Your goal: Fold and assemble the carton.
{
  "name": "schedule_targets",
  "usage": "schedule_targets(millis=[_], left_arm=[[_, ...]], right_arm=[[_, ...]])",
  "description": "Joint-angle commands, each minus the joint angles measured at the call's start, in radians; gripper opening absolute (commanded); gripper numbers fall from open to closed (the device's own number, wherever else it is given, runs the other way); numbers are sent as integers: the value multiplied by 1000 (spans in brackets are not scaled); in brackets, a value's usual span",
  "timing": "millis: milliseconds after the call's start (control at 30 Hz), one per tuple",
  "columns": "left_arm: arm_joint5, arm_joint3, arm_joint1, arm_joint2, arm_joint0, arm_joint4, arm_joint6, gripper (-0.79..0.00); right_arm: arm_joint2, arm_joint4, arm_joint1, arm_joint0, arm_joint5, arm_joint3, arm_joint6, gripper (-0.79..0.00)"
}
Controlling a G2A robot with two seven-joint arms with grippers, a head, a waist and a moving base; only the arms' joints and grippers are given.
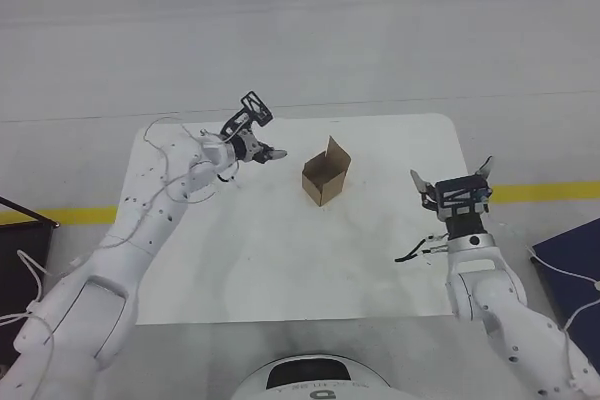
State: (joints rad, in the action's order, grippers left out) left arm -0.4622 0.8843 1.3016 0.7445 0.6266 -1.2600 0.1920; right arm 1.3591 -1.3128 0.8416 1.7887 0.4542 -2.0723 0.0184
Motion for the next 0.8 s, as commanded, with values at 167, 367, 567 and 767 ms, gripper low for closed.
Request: schedule_targets(millis=[167, 367, 567, 767], left_arm=[[116, -192, 116, -149, -56, -27, -90, 0], [17, -335, 189, -198, -96, 23, -106, 0], [-63, -403, 209, -186, -99, 68, -220, 0], [-136, -397, 204, -185, -77, 43, -283, 0]], right_arm=[[-8, -45, 18, 2, 41, 26, 3, 0], [-10, -82, 32, 11, 58, 36, 1, 0], [-18, -102, 42, -16, -9, 71, -48, 0], [-54, -108, 57, -97, -102, 132, -112, 0]])
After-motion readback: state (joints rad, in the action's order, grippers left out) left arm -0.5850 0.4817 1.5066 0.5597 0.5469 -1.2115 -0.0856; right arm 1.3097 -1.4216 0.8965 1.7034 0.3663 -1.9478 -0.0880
